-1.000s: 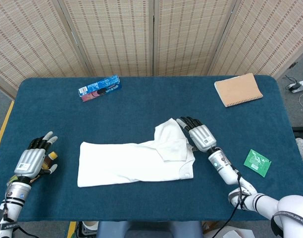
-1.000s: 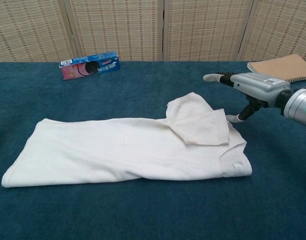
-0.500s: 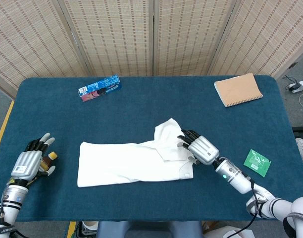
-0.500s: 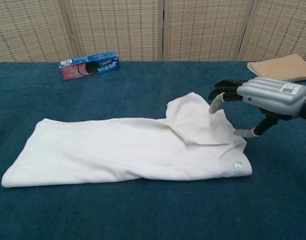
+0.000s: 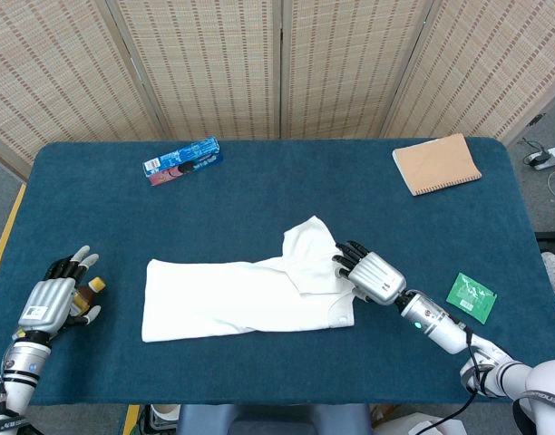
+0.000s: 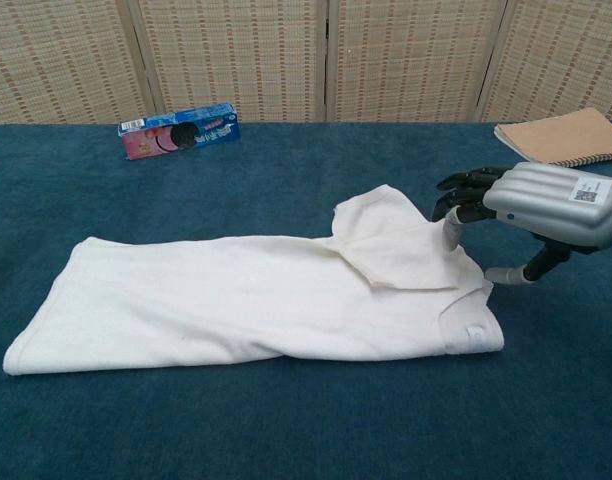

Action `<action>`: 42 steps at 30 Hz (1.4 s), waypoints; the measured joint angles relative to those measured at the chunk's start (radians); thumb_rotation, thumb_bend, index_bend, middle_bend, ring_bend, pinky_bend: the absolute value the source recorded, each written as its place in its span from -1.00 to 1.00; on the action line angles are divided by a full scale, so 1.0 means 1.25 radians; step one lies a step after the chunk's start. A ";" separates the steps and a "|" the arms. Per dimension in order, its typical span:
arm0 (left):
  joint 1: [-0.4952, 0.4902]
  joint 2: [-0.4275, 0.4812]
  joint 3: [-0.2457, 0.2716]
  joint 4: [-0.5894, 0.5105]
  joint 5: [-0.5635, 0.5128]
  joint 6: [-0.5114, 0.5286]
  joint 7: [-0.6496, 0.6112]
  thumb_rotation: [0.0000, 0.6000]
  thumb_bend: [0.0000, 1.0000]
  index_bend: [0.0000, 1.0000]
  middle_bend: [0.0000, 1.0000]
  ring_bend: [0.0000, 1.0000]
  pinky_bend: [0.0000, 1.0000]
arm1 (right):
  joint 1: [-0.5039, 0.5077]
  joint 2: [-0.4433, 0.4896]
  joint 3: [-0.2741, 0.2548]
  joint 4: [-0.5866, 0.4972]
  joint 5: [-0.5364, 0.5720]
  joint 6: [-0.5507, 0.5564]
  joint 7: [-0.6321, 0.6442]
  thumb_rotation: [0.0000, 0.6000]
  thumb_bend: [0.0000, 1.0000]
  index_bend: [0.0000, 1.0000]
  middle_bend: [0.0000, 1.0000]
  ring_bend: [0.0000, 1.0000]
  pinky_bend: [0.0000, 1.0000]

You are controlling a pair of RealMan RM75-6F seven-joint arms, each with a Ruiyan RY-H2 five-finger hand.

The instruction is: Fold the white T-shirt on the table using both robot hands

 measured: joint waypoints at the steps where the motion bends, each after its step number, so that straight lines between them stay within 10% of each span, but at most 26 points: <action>1: 0.000 0.001 -0.001 0.000 -0.001 0.000 0.000 1.00 -0.43 -1.00 -1.00 -1.00 -0.98 | 0.001 -0.009 0.000 0.013 -0.002 0.003 0.000 1.00 -0.52 -0.22 -0.53 -0.85 -0.77; 27: 0.010 0.007 -0.007 -0.003 0.002 -0.002 -0.005 1.00 -0.44 -1.00 -1.00 -1.00 -0.98 | 0.010 -0.131 -0.011 0.174 -0.010 0.030 0.019 1.00 -0.52 -0.21 -0.49 -0.83 -0.77; 42: 0.018 0.011 -0.010 0.003 0.006 0.001 -0.021 1.00 -0.44 -1.00 -1.00 -1.00 -0.98 | 0.018 -0.173 -0.001 0.224 0.006 0.040 0.045 1.00 -0.40 0.26 -0.24 -0.64 -0.77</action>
